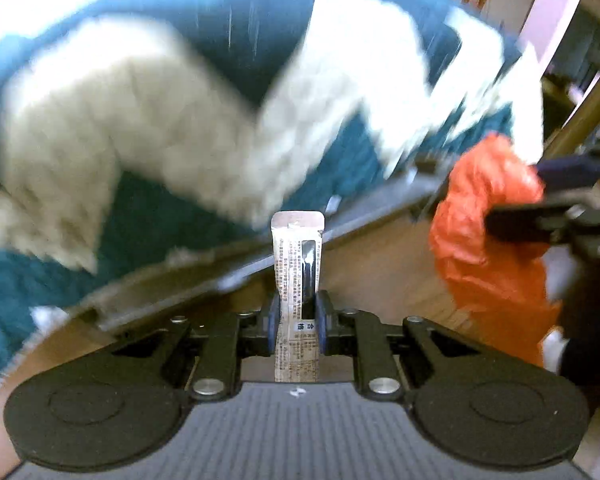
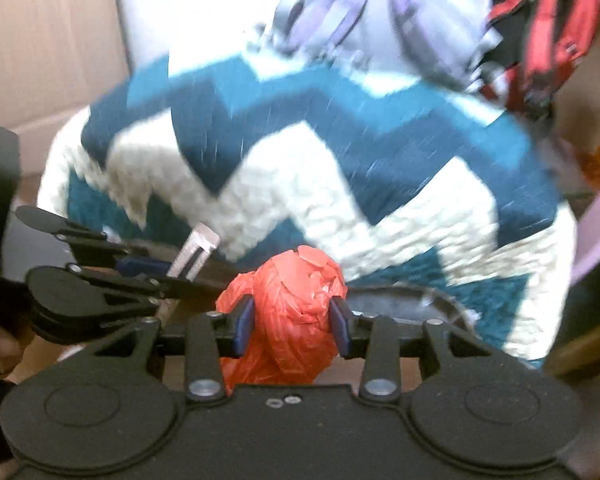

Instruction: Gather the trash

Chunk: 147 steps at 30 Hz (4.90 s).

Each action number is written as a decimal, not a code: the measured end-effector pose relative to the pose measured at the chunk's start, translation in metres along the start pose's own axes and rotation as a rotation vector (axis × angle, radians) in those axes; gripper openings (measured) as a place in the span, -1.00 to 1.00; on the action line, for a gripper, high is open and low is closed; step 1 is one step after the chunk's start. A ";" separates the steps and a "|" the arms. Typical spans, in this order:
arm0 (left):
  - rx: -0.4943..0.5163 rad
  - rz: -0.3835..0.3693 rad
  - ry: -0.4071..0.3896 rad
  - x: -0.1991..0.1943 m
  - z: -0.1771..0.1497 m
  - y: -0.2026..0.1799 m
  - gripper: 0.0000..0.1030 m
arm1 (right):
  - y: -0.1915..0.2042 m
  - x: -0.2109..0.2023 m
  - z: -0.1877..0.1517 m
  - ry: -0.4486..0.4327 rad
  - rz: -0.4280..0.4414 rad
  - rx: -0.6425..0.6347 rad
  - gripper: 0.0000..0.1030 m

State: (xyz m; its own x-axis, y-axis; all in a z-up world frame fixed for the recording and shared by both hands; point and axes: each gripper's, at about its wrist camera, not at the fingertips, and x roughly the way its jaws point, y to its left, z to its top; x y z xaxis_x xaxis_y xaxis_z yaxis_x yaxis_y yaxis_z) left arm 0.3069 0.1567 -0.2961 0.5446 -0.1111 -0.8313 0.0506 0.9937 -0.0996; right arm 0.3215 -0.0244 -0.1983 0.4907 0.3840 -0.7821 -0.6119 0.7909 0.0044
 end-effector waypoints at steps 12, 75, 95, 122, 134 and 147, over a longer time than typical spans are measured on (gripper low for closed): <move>-0.003 0.031 -0.267 -0.185 0.075 -0.059 -0.66 | -0.046 -0.196 0.037 -0.288 -0.084 -0.003 -0.27; 0.412 -0.376 -0.173 -0.238 0.271 -0.528 -0.63 | -0.403 -0.389 -0.005 0.041 -0.429 0.616 -0.04; 0.381 -0.379 -0.277 -0.304 0.251 -0.498 0.26 | -0.339 -0.475 -0.014 -0.102 -0.433 0.555 0.05; 0.330 -0.420 -0.498 -0.415 0.188 -0.431 1.00 | -0.209 -0.554 -0.038 -0.329 -0.435 0.413 0.07; 0.354 -0.439 -0.498 -0.430 0.168 -0.414 1.00 | -0.182 -0.564 -0.042 -0.356 -0.427 0.405 0.07; 0.401 -0.445 -0.522 -0.457 0.169 -0.414 1.00 | -0.181 -0.578 -0.035 -0.360 -0.454 0.409 0.07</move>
State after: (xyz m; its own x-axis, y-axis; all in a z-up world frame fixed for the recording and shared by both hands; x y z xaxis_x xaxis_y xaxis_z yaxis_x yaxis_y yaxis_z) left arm 0.1781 -0.2014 0.2176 0.7192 -0.5773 -0.3866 0.5993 0.7970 -0.0752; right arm 0.1271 -0.4058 0.2313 0.8597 0.0520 -0.5082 -0.0513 0.9986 0.0154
